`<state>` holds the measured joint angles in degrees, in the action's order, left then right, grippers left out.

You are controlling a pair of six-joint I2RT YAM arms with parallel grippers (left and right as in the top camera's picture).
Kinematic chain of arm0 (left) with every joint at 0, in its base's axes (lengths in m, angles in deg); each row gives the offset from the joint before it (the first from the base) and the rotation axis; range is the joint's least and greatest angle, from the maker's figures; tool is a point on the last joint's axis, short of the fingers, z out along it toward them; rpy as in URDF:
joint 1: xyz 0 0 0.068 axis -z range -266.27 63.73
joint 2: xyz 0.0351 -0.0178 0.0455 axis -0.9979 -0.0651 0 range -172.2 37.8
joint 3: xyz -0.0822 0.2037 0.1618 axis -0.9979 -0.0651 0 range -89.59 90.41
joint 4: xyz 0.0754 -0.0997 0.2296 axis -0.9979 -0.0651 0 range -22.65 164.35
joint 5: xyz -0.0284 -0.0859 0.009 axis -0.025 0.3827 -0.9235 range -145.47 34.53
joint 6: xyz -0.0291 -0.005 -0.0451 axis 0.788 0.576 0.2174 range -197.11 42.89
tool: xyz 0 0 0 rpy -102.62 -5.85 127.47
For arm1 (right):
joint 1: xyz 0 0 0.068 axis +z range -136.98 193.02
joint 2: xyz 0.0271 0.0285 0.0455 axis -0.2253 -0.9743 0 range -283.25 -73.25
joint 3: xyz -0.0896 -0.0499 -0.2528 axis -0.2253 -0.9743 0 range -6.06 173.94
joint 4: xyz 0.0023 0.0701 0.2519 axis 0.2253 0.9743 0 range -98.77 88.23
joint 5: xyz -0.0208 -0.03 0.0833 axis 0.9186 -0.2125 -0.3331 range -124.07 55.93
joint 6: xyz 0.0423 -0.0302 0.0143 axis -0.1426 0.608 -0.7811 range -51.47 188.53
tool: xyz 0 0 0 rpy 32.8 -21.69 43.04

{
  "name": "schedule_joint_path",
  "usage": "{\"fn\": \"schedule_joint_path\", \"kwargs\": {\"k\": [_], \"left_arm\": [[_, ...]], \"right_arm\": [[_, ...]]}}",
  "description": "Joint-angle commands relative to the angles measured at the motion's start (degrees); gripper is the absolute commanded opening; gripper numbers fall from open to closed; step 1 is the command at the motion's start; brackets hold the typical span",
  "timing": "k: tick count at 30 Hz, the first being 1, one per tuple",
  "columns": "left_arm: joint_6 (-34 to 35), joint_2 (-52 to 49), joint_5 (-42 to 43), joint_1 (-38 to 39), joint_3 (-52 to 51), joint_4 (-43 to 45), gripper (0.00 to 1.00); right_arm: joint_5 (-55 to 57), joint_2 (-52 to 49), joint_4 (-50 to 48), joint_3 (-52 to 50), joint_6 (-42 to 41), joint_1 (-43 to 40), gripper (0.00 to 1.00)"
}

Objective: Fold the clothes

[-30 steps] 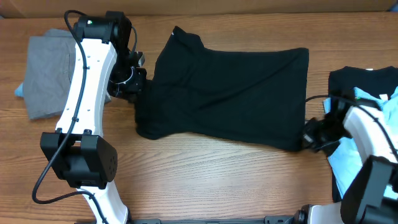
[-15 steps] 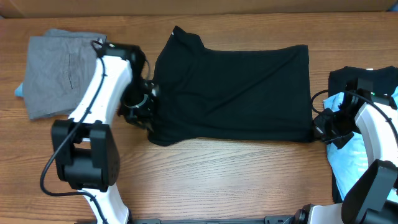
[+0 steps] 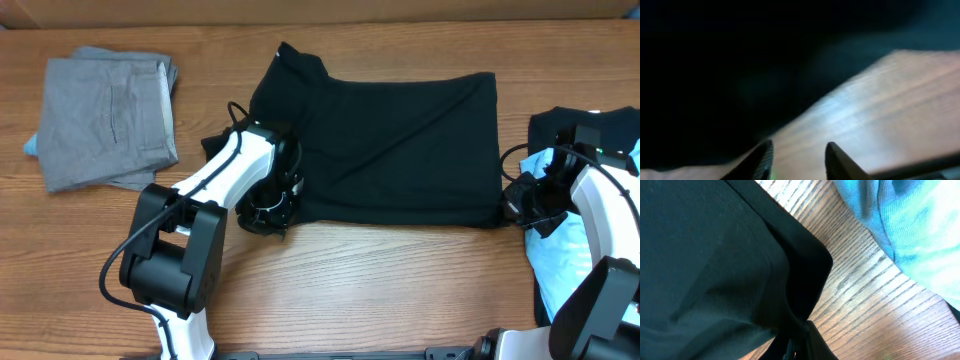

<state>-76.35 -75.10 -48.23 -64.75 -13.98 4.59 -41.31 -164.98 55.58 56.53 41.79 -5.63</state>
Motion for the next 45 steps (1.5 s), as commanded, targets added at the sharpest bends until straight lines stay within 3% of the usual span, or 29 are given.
{"fn": "schedule_joint_path", "kwargs": {"k": [1,4,8,12,18,26,37,39,41,42,45], "left_arm": [[1.6,1.2,-6.2,0.0,-2.4,3.8,0.42],[1.6,1.2,-7.2,0.0,-5.1,8.7,0.44],[1.9,1.2,-8.3,0.0,-7.8,13.4,0.38],[3.5,1.2,-8.3,-0.1,-7.9,13.7,0.04],[10.0,1.9,-8.0,-1.2,-5.0,4.9,0.04],[9.7,9.5,-4.7,-5.6,7.1,-16.9,0.04],[9.5,16.2,-1.0,-6.7,9.2,-23.0,0.06],[9.1,16.2,-1.0,-6.0,8.5,-23.6,0.09],[9.1,16.2,-1.0,-5.0,7.5,-23.7,0.13],[9.1,16.2,-1.0,-4.6,7.0,-23.7,0.16],[9.1,16.2,-1.5,-4.2,6.1,-23.4,0.25]], "right_arm": [[0.1,1.3,-0.2,1.3,0.1,-0.1,0.08],[0.1,1.3,-0.2,1.3,0.2,-0.1,0.08],[0.1,1.3,-0.2,1.3,0.2,-0.1,0.08],[0.1,1.3,-0.3,1.3,0.2,-0.1,0.08],[0.1,1.3,0.0,1.3,1.7,-0.1,0.07],[0.1,1.4,1.7,2.9,2.7,-0.1,0.07],[0.3,1.4,5.1,3.5,3.5,-0.1,0.09],[0.3,1.4,5.9,3.5,4.3,-0.1,0.22],[0.3,1.4,6.8,3.5,4.3,-0.1,0.5],[0.6,1.4,7.1,3.5,4.2,-0.1,0.58],[0.8,1.4,6.6,3.5,4.2,-0.1,0.65]]}}
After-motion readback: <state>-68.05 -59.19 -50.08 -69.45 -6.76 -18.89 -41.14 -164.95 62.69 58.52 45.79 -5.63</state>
